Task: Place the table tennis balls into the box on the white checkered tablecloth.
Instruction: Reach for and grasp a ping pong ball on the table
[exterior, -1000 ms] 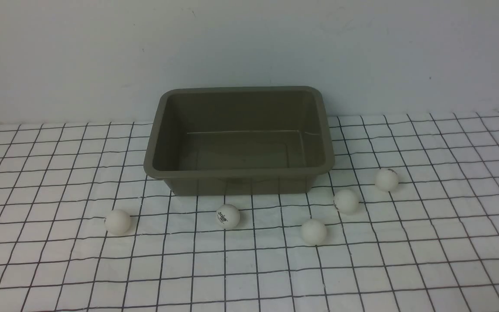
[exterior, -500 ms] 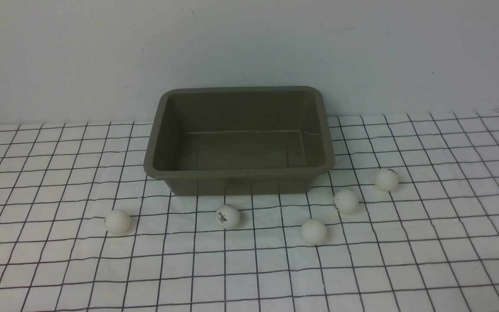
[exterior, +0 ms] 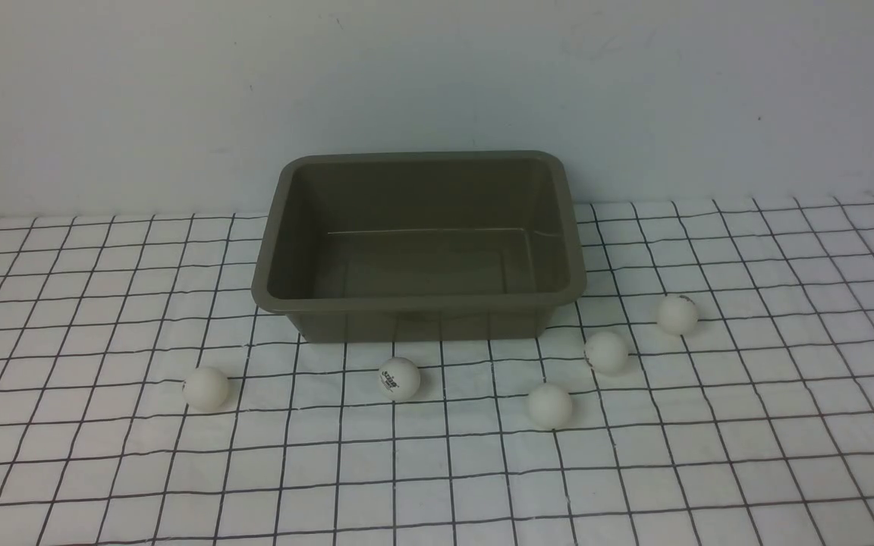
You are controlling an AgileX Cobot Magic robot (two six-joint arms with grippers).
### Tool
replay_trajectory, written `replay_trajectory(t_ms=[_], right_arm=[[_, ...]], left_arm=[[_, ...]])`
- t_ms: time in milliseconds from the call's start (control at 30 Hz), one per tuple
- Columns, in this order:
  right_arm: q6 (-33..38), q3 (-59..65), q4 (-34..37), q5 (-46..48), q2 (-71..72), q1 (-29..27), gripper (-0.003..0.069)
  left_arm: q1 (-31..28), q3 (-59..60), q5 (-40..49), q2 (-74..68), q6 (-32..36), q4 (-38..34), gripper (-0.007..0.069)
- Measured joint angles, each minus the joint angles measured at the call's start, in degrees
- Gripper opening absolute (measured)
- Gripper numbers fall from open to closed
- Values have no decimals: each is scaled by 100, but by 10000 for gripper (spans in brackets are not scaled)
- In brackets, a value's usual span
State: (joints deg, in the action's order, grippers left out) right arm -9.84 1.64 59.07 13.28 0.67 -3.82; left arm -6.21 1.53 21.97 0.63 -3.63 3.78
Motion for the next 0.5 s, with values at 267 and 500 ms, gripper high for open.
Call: replay_trajectory(t_ms=[267, 500], right_arm=[[321, 0, 357, -116, 0, 0, -17], [2822, -1199, 346, 1273, -65, 0, -17]], left_arm=[[0, 0, 0, 0, 0, 0, -1], [0, 0, 0, 0, 0, 0, -1]])
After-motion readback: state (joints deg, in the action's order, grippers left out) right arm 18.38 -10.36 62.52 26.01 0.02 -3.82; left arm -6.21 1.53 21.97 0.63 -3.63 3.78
